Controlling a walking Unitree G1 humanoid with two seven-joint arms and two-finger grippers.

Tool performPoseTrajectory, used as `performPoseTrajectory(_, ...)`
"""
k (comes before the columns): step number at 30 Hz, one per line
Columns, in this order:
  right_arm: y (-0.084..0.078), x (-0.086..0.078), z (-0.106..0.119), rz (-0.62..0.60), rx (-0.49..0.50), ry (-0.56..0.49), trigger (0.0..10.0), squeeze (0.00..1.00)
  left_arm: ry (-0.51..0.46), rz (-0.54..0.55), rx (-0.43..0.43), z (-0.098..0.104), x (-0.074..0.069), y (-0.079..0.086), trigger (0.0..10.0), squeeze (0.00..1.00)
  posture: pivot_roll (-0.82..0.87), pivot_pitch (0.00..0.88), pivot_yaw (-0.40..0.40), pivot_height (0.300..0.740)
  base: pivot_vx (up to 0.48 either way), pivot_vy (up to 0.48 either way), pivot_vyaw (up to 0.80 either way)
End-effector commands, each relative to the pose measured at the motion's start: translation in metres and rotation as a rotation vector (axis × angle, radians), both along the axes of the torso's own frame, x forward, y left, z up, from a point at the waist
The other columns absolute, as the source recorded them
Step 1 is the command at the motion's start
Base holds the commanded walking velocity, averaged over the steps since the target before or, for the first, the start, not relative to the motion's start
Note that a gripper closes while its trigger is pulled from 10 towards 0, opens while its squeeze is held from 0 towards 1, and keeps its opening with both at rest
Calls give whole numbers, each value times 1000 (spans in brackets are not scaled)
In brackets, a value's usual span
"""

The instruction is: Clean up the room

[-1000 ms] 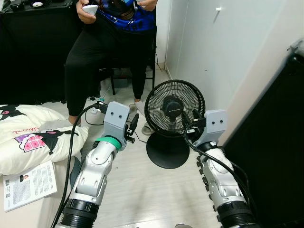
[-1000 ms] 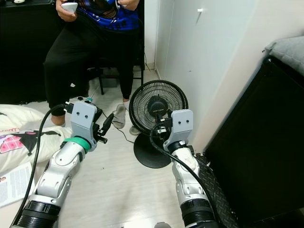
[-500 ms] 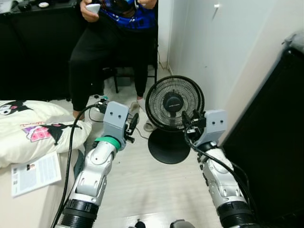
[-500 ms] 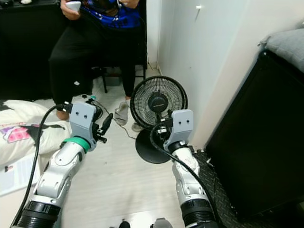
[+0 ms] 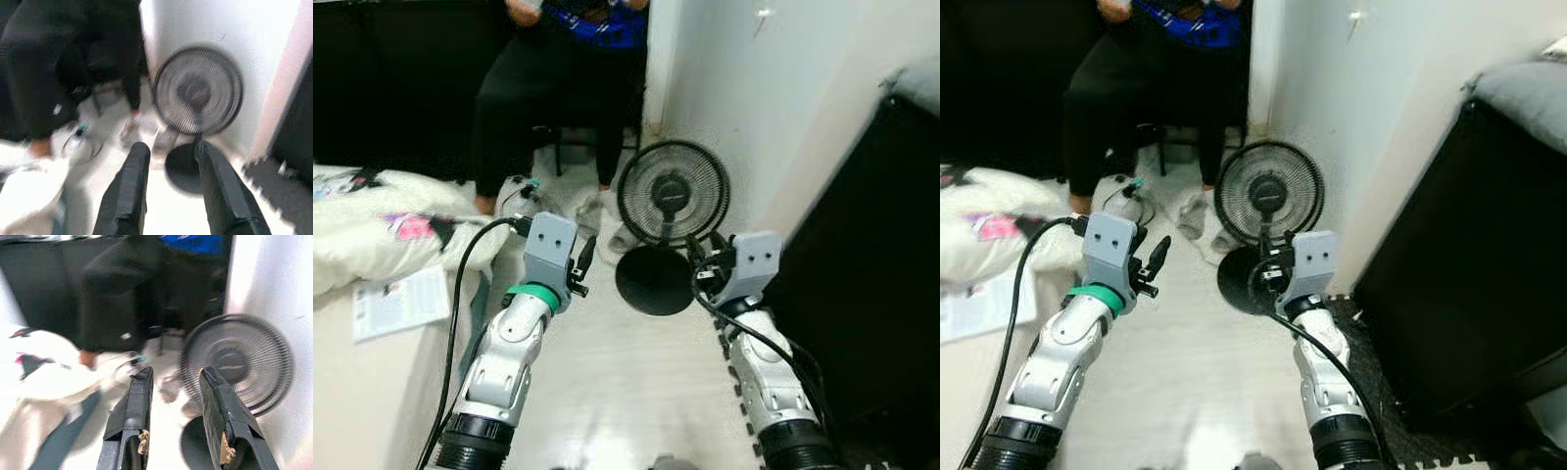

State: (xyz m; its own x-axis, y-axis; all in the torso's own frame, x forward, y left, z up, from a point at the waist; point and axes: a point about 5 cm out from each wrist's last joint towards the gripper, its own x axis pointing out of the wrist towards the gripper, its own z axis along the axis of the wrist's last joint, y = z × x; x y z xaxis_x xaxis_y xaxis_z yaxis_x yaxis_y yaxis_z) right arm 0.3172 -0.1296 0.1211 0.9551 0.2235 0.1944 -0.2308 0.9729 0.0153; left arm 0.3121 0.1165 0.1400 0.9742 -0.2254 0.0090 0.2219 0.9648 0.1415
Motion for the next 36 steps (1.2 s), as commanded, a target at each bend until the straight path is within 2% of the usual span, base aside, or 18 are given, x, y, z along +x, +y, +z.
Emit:
performPoseTrajectory(1,-5,-2,-6,-13,-5,21,10000,0,27,-1,1,-6,-2,-2,10000,0,-107,7,59,740,-382,0,0)
performPoseTrajectory(17,-3,-2,-6,-10,-12,22,10000,0,25,1,-1,-6,-2,-1,10000,0,-105,7,56,740,-369,0,0)
performPoseTrajectory(36,-3,-1,-7,-15,-6,24,10000,0,34,-65,-1,-5,-4,-11,10000,0,-104,2,61,740,0,0,0)
